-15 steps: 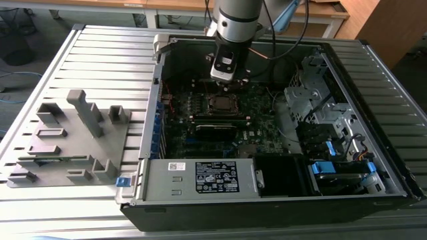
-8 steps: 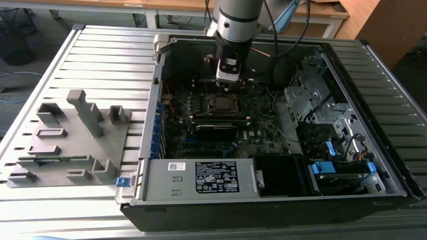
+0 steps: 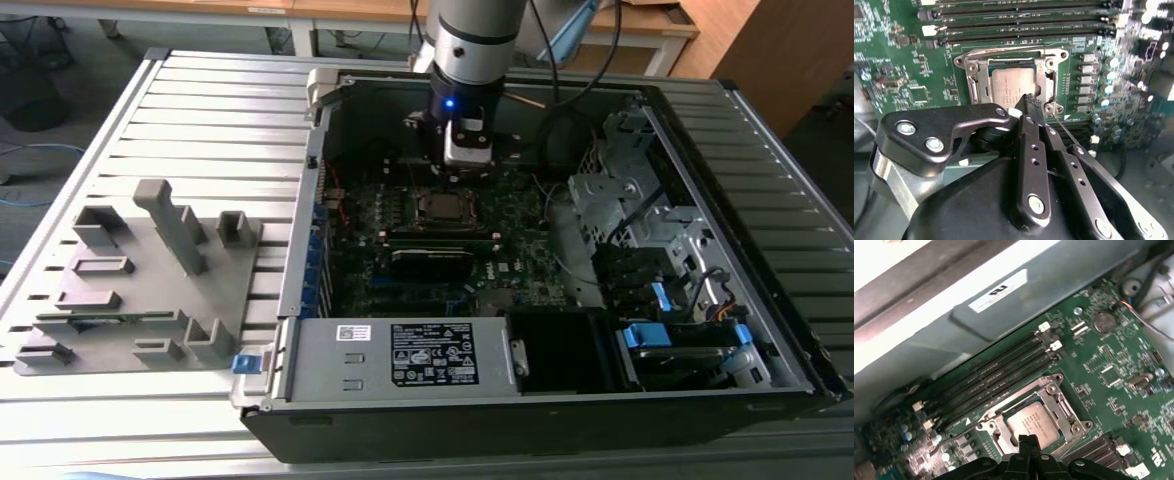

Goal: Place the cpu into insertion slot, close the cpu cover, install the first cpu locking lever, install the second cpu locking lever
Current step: 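Close the cpu cover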

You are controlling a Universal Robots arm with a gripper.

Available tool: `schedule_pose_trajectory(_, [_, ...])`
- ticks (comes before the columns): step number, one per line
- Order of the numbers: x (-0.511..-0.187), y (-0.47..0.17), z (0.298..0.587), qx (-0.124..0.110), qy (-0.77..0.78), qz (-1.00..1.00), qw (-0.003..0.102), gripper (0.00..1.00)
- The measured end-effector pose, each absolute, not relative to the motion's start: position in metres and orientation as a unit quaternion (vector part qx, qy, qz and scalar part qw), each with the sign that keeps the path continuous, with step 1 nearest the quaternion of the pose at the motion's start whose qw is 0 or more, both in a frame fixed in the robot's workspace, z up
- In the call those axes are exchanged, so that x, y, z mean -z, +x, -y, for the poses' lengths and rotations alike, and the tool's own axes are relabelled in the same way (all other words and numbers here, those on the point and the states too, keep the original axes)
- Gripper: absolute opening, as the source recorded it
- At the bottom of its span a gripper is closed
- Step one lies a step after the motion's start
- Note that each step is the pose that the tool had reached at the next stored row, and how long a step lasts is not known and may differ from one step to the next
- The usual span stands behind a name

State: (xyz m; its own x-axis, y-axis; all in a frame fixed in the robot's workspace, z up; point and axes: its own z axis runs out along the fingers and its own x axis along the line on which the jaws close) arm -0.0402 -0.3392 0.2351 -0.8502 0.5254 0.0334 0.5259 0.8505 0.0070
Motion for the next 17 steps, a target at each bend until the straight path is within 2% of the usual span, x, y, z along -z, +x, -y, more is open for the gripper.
schedule_pose_trajectory(17, [-0.2345, -0.0402, 0.3392, 0.007, -0.147, 0.989, 0.014, 0.1])
